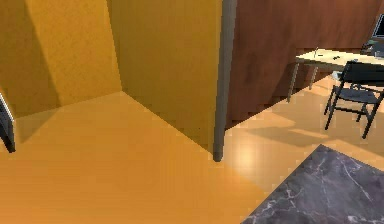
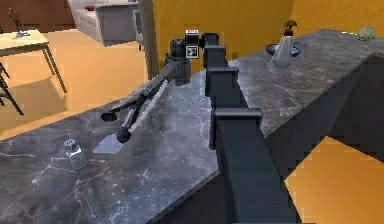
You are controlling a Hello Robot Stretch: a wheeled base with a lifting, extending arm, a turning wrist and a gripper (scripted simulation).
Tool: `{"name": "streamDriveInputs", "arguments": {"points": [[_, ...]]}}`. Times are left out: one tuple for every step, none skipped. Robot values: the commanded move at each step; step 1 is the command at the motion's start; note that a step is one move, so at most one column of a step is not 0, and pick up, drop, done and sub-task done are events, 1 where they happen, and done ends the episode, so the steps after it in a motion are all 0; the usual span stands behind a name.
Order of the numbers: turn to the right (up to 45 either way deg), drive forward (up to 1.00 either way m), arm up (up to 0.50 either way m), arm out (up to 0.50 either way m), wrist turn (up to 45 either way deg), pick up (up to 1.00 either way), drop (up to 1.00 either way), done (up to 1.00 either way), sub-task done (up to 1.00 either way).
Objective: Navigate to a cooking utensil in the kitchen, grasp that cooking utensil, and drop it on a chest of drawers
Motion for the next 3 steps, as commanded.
{"name": "streamDriveInputs", "arguments": {"points": [[0.0,0.00,0.00,-0.42,0.0,0.00,0.00,0.00,0.00],[-45.0,0.00,0.00,0.00,0.0,0.00,0.00,0.00,0.00],[-45.0,0.00,0.00,0.00,0.0,0.00,0.00,0.00,0.00]]}}
